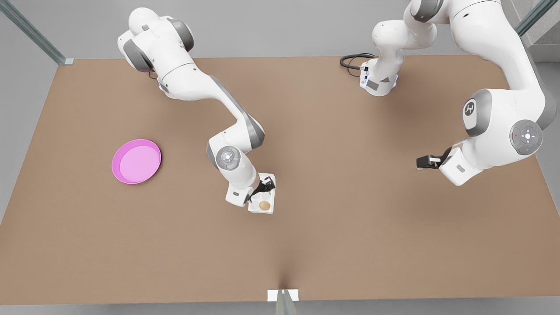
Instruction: Pack egg into the box and close the box lid
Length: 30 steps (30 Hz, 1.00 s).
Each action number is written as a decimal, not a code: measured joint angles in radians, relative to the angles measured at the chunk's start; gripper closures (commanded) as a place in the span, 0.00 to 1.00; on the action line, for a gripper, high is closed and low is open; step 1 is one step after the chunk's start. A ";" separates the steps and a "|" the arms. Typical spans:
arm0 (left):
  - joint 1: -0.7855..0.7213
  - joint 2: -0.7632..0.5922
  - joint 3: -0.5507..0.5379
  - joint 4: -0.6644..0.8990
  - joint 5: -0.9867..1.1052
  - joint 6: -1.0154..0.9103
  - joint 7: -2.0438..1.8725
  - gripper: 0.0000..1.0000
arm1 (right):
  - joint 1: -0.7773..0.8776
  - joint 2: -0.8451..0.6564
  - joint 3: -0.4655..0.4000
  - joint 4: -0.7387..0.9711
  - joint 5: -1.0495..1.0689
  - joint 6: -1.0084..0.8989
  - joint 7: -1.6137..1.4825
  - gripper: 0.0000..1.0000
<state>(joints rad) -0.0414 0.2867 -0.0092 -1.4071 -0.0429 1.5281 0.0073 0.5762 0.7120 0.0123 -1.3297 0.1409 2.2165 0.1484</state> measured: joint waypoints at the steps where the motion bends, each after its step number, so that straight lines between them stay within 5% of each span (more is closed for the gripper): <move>1: -0.018 0.012 0.001 -0.004 0.002 -0.001 0.000 0.00 | -0.035 -0.025 0.009 -0.043 0.000 0.001 0.001 0.00; 4: -0.317 0.076 -0.003 -0.008 0.002 -0.009 -0.044 0.00 | -0.614 -0.428 0.197 -0.272 -0.025 -0.095 0.003 0.00; 6: -0.467 0.104 -0.004 0.007 -0.035 0.002 -0.109 0.00 | -0.875 -0.611 0.180 -0.270 -0.083 -0.252 0.004 0.00; 9: -0.599 0.153 -0.013 0.014 -0.073 0.063 -0.262 0.00 | -0.880 -0.626 0.121 -0.189 -0.141 -0.438 0.004 0.00; 11: -0.652 0.206 -0.023 0.015 -0.088 0.113 -0.367 0.40 | -0.784 -0.620 0.120 -0.164 -0.167 -0.498 0.000 0.00; 12: -0.672 0.233 -0.024 0.015 -0.093 0.138 -0.416 0.47 | -0.718 -0.605 0.119 -0.143 -0.178 -0.516 -0.001 0.00; 15: -0.695 0.318 -0.051 0.064 -0.102 0.228 -0.557 0.47 | -0.621 -0.589 0.116 -0.099 -0.183 -0.552 -0.005 0.00; 30: -0.697 0.492 -0.129 0.135 -0.102 0.572 -0.977 0.49 | -0.808 -0.512 0.118 -0.082 -0.048 -0.508 -0.025 0.00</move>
<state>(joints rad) -0.7385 0.7788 -0.1378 -1.2722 -0.1446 2.1001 -0.9696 -0.2320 0.2003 0.1299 -1.4117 0.0924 1.7088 0.1237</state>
